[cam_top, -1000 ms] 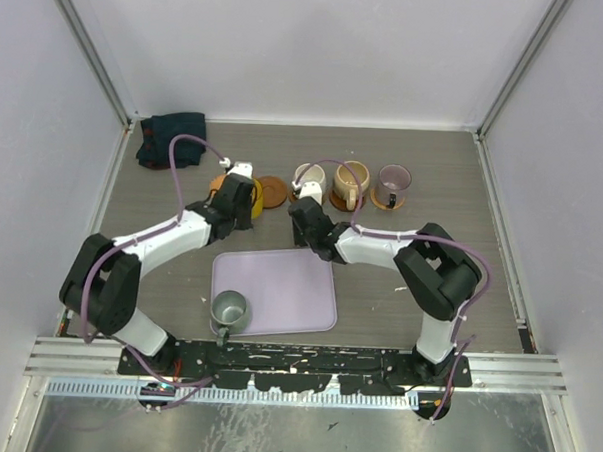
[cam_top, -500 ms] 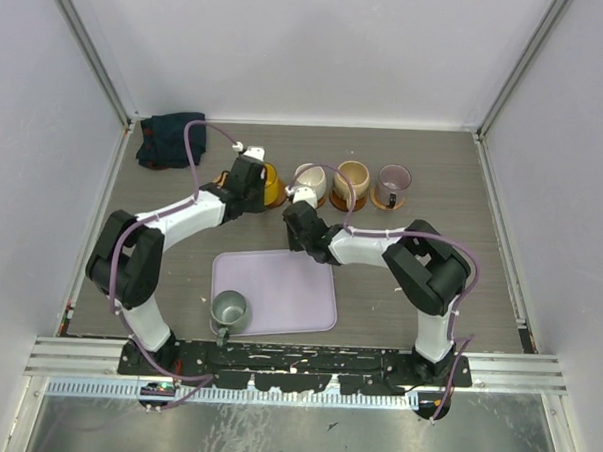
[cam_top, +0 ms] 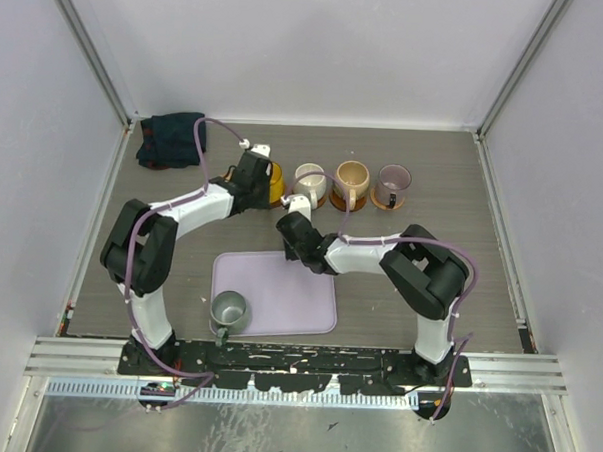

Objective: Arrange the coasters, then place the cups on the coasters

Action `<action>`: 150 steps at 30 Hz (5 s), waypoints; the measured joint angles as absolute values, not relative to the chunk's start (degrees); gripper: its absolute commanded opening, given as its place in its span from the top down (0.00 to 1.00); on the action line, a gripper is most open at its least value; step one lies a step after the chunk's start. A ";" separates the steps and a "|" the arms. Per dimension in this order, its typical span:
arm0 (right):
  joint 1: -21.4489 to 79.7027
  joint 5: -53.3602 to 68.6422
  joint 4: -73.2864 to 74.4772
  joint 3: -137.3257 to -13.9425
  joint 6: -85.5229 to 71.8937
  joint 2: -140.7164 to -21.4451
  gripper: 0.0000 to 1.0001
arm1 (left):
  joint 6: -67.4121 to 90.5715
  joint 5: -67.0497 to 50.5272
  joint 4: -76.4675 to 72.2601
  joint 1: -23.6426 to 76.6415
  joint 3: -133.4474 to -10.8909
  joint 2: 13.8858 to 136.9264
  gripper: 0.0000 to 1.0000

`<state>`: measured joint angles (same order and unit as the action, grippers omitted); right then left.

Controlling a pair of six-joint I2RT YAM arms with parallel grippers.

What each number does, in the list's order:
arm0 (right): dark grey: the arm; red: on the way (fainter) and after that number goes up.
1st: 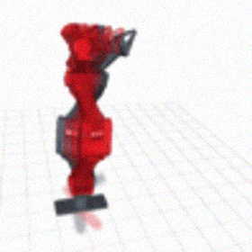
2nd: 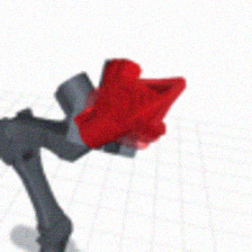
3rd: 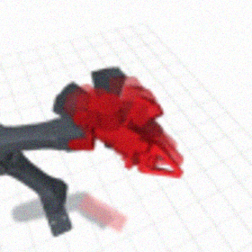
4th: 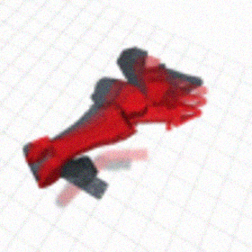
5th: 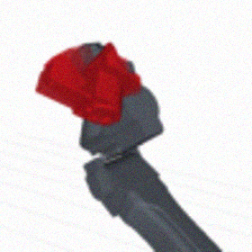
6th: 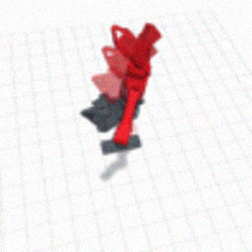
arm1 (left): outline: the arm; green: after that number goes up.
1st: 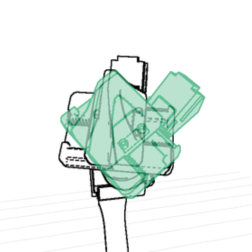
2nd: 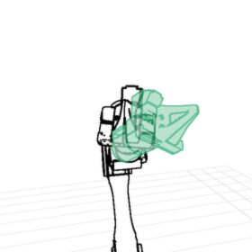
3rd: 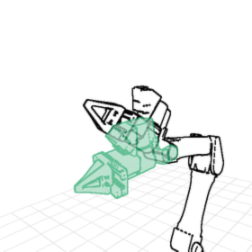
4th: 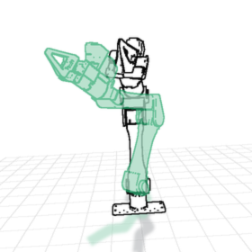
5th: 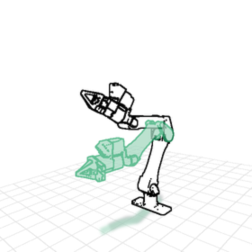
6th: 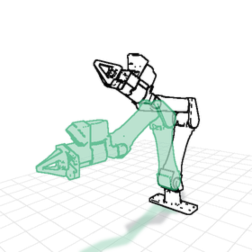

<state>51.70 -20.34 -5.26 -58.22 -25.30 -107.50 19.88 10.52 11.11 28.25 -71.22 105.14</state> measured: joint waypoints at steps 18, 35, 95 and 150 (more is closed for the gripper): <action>52.45 -21.80 -2.42 -54.83 -27.81 -103.90 0.99 | 18.72 11.03 11.44 27.77 -72.97 107.79 1.00; 52.56 -21.78 -2.35 -54.83 -28.60 -103.90 0.99 | 18.59 11.68 11.18 27.75 -73.10 108.66 1.00; 53.60 -21.32 -1.93 -57.04 -28.62 -105.56 0.99 | 20.14 12.73 9.65 28.62 -73.78 109.06 0.71; 47.59 -35.07 7.31 -52.12 -25.30 -82.59 0.27 | 38.26 21.02 46.44 52.97 -47.66 57.12 0.02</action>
<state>47.59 -35.07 7.31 -52.12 -25.30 -82.59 38.26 21.02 46.44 52.97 -47.66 57.12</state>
